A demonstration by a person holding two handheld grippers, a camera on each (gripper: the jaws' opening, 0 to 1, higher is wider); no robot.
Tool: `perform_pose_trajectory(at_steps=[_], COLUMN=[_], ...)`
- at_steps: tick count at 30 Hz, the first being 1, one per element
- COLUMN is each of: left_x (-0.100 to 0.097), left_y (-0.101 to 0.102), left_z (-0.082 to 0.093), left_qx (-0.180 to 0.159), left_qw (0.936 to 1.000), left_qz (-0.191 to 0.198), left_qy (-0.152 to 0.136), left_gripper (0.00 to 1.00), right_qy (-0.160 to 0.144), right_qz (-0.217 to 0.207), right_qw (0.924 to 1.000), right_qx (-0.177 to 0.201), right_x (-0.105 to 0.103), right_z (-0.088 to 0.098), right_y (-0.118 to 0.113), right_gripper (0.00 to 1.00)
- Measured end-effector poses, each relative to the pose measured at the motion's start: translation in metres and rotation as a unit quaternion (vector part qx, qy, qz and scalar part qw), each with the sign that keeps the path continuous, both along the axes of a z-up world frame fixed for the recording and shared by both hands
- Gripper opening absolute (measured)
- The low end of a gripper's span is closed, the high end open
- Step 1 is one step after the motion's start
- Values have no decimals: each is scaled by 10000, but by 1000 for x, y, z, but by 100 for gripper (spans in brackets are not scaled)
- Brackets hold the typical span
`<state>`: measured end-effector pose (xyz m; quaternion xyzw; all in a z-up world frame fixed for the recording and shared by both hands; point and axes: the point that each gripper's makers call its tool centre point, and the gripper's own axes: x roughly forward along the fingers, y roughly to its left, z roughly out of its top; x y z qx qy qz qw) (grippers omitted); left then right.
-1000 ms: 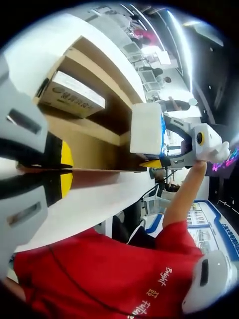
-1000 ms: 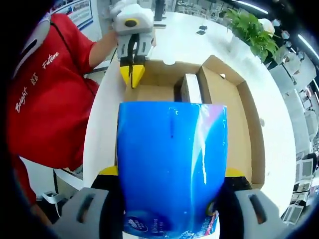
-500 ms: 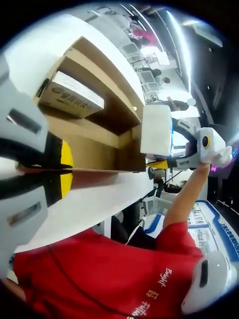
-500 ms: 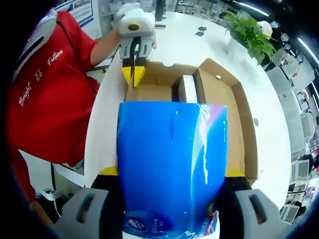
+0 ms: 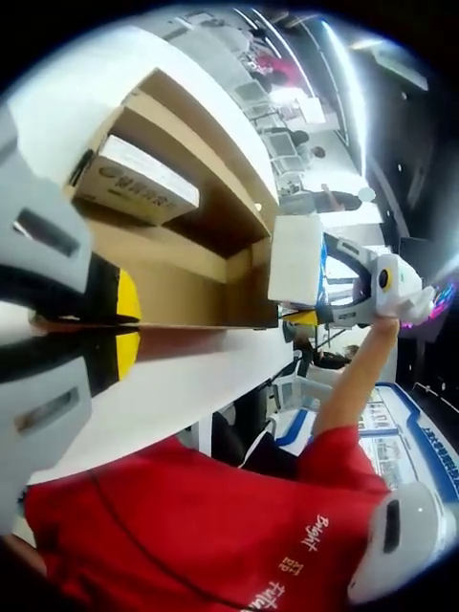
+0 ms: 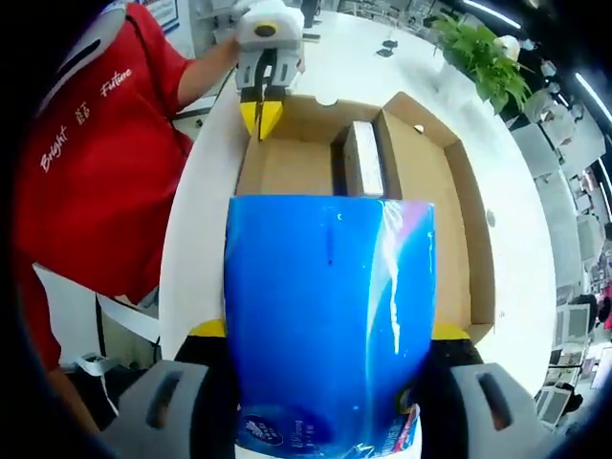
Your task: Operate the shoe box by opening the lid, removing the specified soft item, and placing it in the target area until the item is outside and the box remains undamaged.
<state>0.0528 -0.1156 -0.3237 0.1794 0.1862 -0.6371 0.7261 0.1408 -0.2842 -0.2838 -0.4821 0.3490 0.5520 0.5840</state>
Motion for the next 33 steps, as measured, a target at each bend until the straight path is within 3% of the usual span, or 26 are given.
perform_pose_trajectory(at_steps=[33], left_x=[-2], left_y=[0], left_z=[2], left_qx=[-28], left_qw=[10000], left_qz=[-14], left_qy=[-4], left_gripper=[1], right_qy=[-11], right_qz=[-37], right_qw=[9996], right_qx=[-278], right_x=[2], right_z=[-11], right_y=[-33], right_gripper=[76])
